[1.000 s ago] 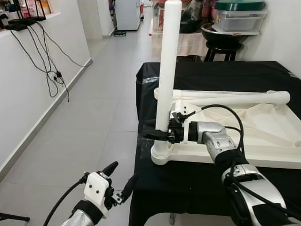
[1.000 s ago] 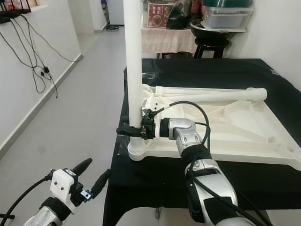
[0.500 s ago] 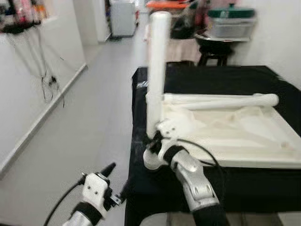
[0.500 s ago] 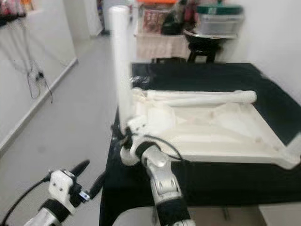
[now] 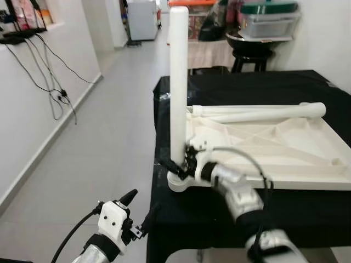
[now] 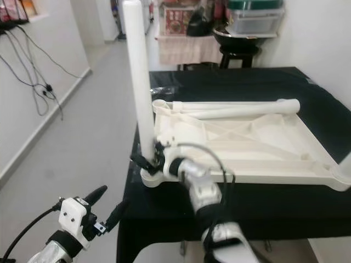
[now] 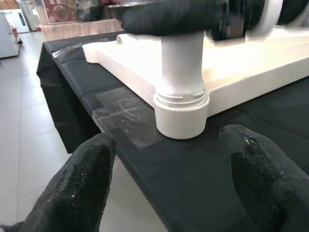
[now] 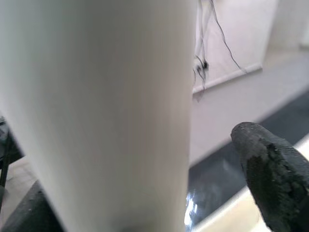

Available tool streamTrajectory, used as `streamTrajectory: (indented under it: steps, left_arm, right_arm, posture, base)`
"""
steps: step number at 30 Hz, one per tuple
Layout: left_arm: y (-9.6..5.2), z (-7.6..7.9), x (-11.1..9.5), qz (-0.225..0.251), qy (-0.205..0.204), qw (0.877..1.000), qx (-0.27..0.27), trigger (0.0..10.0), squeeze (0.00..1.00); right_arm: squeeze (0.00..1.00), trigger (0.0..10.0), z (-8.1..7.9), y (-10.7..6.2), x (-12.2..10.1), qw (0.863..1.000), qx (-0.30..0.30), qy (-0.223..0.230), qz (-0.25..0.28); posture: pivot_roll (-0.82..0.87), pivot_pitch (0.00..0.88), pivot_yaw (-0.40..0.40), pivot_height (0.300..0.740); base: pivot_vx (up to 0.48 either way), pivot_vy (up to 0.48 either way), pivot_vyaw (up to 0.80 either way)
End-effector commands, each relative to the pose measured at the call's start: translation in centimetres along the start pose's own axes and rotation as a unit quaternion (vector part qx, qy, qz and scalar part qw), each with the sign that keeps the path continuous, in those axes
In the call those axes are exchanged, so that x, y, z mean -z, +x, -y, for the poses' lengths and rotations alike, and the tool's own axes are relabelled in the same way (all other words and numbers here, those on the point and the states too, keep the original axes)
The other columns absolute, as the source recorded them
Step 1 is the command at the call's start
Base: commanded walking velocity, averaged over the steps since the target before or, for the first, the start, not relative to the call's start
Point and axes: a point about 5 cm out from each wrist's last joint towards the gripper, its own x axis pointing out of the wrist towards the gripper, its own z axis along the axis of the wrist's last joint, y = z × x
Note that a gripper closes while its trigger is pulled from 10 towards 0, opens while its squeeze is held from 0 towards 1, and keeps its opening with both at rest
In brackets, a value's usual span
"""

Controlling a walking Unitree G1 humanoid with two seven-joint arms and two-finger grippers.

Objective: Building children table

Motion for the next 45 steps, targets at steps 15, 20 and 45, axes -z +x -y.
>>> streamTrajectory:
  steps: [15, 20, 45]
  left_arm:
    - [-0.1, 0.0, 0.6, -0.015, -0.004, 1.0, -0.005, 10.0, 0.0]
    - [-0.2, 0.1, 0.6, -0.016, -0.006, 1.0, -0.005, 10.0, 0.0]
    - [-0.4, -0.2, 0.5, -0.016, -0.009, 1.0, -0.005, 10.0, 0.0]
  right_arm:
    - [0.0, 4.2, 0.7, 2.1, -1.9, 0.985, -0.17, 0.028, 0.001]
    - [0.0, 0.0, 0.8, 1.8, -1.8, 0.983, -0.18, 0.037, 0.001]
    - [0.0, 5.7, -1.6, -1.2, 4.9, 0.957, 0.283, 0.02, -0.052]
  posture:
    - [0.05, 0.0, 0.0, 0.74]
    - [0.04, 0.0, 0.001, 0.74]
    - [0.01, 0.0, -0.012, 0.74]
  base:
    - [0.0, 0.0, 0.0]
    - [0.0, 0.0, 0.0]
    - [0.0, 0.0, 0.0]
